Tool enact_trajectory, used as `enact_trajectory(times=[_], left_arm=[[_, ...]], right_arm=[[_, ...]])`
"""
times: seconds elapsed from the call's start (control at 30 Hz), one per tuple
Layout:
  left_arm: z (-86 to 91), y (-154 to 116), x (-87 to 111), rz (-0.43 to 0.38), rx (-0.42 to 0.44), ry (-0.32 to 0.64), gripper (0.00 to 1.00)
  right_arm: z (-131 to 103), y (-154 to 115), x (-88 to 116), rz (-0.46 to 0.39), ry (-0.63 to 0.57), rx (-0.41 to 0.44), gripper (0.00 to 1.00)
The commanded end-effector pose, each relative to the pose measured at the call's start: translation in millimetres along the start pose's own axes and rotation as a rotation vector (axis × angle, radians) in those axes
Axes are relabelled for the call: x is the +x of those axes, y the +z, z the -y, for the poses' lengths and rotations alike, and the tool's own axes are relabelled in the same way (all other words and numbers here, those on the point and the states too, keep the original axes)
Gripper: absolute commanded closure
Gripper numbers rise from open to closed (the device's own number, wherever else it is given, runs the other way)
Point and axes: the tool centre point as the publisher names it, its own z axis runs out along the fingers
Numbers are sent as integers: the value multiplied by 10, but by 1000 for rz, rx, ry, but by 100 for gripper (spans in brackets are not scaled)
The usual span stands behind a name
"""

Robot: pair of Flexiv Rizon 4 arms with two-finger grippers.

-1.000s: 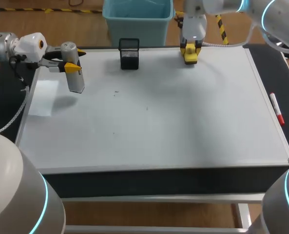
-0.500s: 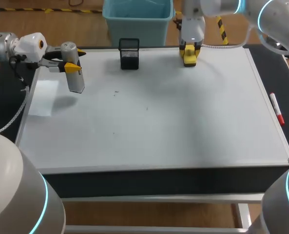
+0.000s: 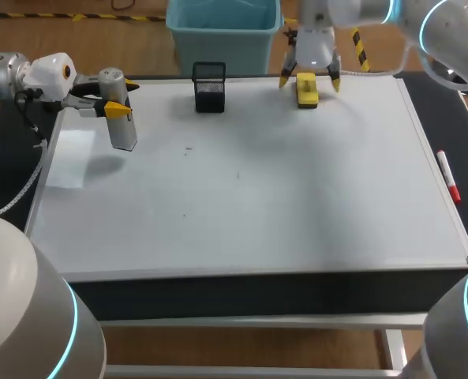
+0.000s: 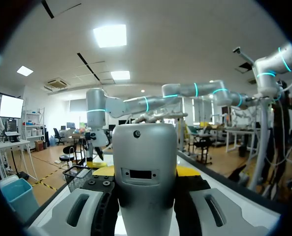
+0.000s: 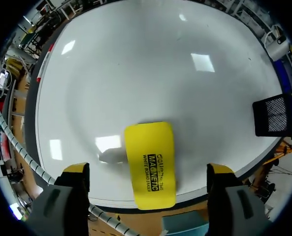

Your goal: Pick up the inspection probe, press it on each red-marked spot on the whiteboard one by one, put down the probe, pick up the eraser, and wipe off all the red marks.

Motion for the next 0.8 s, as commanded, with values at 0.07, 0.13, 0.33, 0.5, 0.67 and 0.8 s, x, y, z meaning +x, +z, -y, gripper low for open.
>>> enact_trajectory(times=[0.07, 0.13, 0.33, 0.5, 0.67, 0.8], left_arm=[[9, -5, -10, -3, 0, -1, 100], [9, -5, -10, -3, 0, -1, 100], [9, -5, -10, -3, 0, -1, 100], [9, -5, -10, -3, 0, -1, 100], [9, -5, -10, -3, 0, -1, 100], [9, -5, -10, -3, 0, -1, 100]], right_arm=[[-160, -153, 131, 53, 48, 25, 0], [-211, -196, 176, 86, 81, 32, 0], [-402, -339, 358, 212, 233, 51, 0], [-567, -477, 503, 300, 344, 31, 0], [-692, -612, 623, 336, 436, 32, 0], [-766, -718, 778, 397, 548, 45, 0]])
